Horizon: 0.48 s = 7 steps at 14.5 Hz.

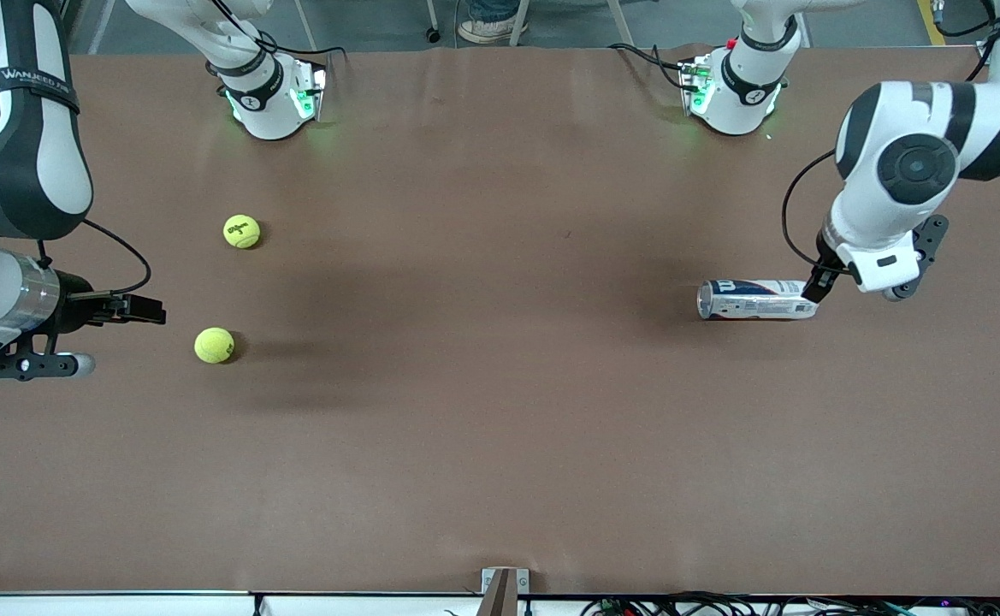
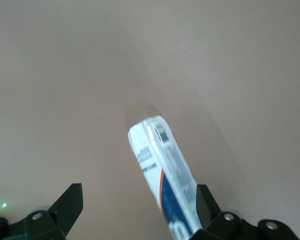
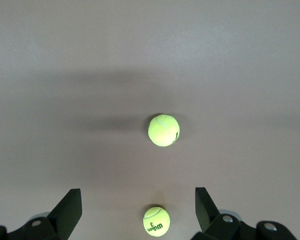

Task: Insert tennis ball vertically with right arm
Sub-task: 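Grasp the can with the left gripper while the right gripper lowers to ball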

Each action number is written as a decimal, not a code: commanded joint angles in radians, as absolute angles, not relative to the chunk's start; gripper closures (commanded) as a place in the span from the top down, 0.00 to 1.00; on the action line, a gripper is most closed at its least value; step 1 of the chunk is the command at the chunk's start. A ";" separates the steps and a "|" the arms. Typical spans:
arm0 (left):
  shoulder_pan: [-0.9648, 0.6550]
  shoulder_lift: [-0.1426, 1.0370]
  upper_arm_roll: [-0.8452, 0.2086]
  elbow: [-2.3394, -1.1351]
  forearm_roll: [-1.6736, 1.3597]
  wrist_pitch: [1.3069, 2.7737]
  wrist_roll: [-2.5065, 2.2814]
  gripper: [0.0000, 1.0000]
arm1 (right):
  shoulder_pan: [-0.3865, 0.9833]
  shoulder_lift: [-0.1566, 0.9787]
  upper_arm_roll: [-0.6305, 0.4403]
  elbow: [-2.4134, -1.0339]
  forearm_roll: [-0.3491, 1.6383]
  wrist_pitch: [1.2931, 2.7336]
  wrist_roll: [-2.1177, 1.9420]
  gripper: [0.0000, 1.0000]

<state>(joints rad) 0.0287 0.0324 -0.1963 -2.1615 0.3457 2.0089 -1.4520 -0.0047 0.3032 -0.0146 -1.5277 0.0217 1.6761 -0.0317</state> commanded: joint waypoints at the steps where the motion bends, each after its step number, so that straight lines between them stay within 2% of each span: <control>1: 0.031 0.154 -0.248 -2.146 0.503 2.028 -1.768 1.00 | -0.003 0.318 -0.014 -1.508 0.031 1.739 -0.046 1.00; 3: 0.029 0.230 -0.271 -2.145 0.596 2.032 -1.929 1.00 | -0.012 0.319 -0.014 -1.511 0.034 1.755 -0.045 1.00; 7: 0.008 0.302 -0.285 -2.148 0.679 2.049 -2.103 1.00 | -0.012 0.354 -0.014 -1.509 0.029 1.759 -0.046 1.00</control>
<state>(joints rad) 0.0210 0.2876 -0.2821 -2.1607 0.6453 2.0520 -2.0444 -0.0050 0.3305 -0.0160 -1.5272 0.0217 1.7579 -0.0322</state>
